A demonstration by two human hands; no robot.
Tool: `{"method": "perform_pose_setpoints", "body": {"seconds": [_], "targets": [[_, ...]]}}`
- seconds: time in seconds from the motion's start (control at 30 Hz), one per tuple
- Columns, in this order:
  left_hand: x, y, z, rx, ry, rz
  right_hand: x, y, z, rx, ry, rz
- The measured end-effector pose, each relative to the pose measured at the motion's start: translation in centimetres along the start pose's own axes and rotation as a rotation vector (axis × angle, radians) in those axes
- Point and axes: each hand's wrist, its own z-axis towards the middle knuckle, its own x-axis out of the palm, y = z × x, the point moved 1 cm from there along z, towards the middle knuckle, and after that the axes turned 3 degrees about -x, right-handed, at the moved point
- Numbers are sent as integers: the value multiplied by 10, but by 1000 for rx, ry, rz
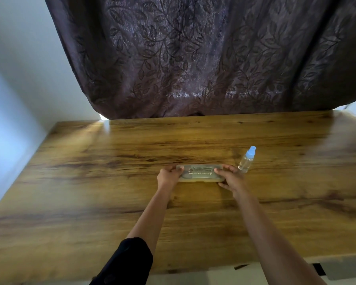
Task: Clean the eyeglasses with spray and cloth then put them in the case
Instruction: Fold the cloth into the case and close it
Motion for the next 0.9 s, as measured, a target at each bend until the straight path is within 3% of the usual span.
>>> {"method": "perform_pose_setpoints", "body": {"seconds": [0.7, 0.77, 0.9], "targets": [[25, 7, -39, 31, -239, 116, -30, -7, -7, -157, -58, -405], [28, 6, -40, 76, -276, 147, -34, -2, -11, -214, -101, -431], [41, -7, -44, 187, -332, 206, -45, 9, -19, -527, -243, -574]]}}
